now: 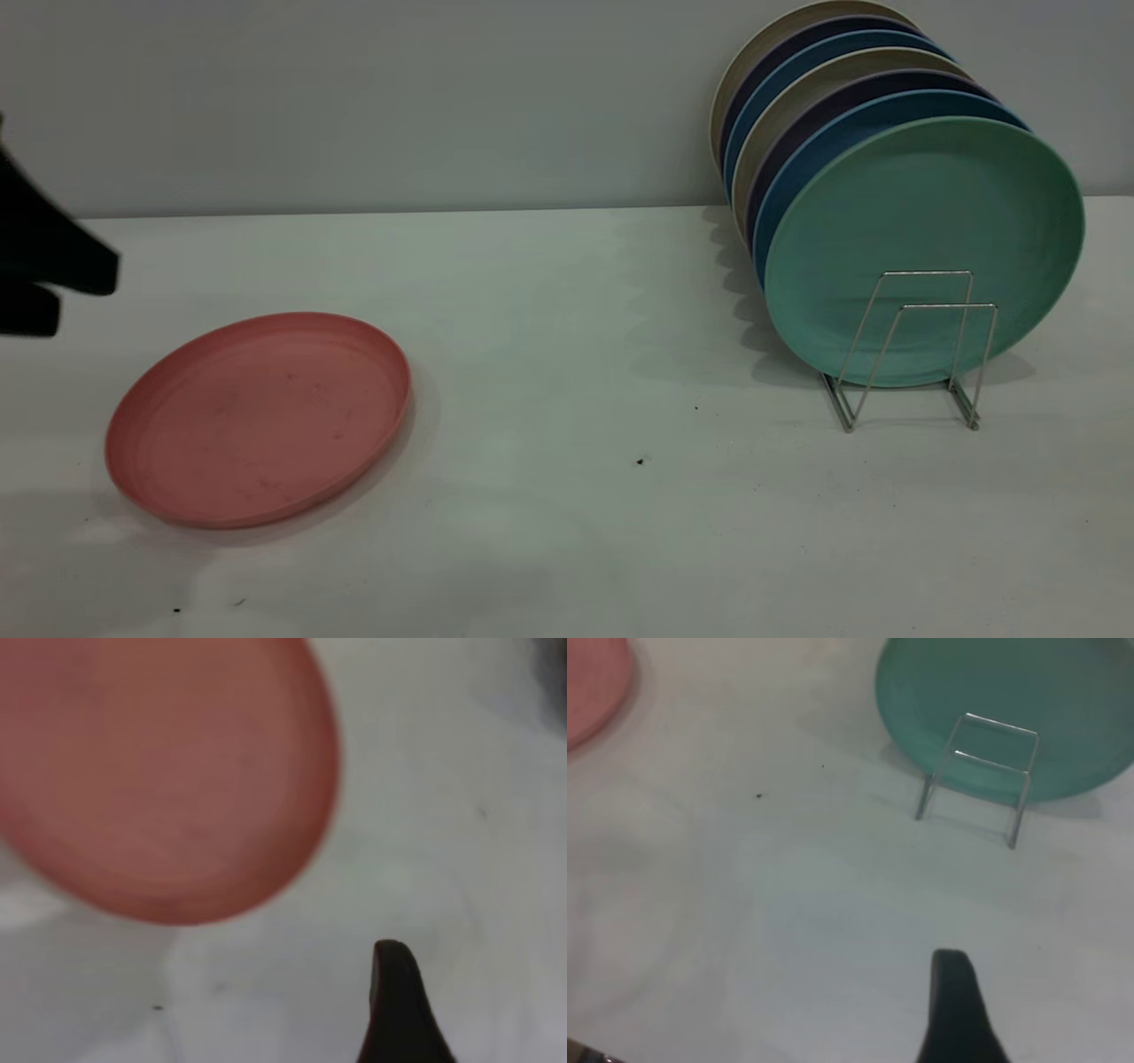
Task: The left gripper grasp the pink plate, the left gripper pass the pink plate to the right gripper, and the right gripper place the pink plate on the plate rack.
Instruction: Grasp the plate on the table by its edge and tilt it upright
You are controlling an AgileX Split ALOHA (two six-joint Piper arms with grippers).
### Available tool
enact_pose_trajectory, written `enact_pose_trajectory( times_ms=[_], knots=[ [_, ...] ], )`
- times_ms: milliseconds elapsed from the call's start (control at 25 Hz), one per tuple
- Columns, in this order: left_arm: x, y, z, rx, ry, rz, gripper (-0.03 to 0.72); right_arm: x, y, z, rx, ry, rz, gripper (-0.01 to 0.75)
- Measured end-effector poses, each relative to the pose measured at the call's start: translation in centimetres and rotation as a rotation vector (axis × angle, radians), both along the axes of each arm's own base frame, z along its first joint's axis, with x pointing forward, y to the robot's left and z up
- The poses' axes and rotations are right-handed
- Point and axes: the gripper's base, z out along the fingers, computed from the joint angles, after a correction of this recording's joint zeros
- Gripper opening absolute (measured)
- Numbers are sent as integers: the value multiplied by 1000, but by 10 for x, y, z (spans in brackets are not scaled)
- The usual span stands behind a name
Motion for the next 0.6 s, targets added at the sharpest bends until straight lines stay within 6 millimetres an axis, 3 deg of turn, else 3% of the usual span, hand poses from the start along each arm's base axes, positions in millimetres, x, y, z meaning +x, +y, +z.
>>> enact_pose_trajectory(
  times_ms=[200,600],
  knots=[
    [8,31,-36,-74,102,158,487,0,1,0,12,-2,7,505],
    [16,46,-94,-48,250,328,487,1,2,2,22,-26,13,505]
  ],
)
